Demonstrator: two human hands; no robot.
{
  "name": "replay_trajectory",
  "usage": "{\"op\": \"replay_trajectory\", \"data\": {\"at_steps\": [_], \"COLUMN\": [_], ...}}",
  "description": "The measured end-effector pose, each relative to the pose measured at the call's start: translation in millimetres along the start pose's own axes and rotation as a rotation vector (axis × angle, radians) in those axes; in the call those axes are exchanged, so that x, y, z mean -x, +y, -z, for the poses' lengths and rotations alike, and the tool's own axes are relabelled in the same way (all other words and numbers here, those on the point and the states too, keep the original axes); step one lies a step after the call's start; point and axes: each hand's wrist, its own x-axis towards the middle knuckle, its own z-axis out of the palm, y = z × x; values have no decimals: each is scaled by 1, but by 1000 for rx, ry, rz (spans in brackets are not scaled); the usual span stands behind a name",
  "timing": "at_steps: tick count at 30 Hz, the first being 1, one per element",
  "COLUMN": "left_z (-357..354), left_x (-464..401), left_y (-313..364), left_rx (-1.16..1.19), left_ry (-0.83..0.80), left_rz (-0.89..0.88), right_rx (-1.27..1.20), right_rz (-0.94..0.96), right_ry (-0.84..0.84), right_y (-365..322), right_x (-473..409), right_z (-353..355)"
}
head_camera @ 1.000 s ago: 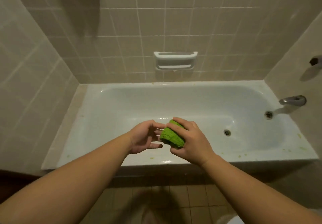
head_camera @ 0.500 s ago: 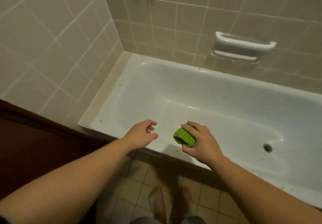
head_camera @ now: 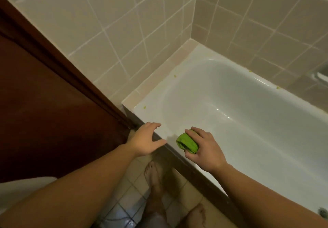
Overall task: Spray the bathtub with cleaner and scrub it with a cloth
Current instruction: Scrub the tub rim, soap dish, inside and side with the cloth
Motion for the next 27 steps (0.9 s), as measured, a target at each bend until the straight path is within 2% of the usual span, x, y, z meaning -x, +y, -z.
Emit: {"op": "replay_trajectory", "data": {"at_steps": [5,8,14,19,22,24,27], "left_z": [22,27,28,19,10,7,9], "left_x": [-55,-92,-157,-176,-182,-185,-187], "left_y": [-79,-109,-155,-188,-203,-205,-204], "left_rx": [89,141,174,140,166,205,226], "left_ry": [62,134,293,315,322,292,270], "left_rz": [91,119,47,-3,8,65,125], "right_rx": [4,16,116,231,303,320,306], "right_rz": [25,50,235,422,509,417,148], "right_ry": [-46,-19,96,-75,-81,-12,131], "right_y": [-13,-20,-35,-38,-32,-24,-18], "right_x": [-91,-143,-227,-268,-303,-336,-366], "right_z": [-57,-92,-149,-196,-202,-191,-180]}}
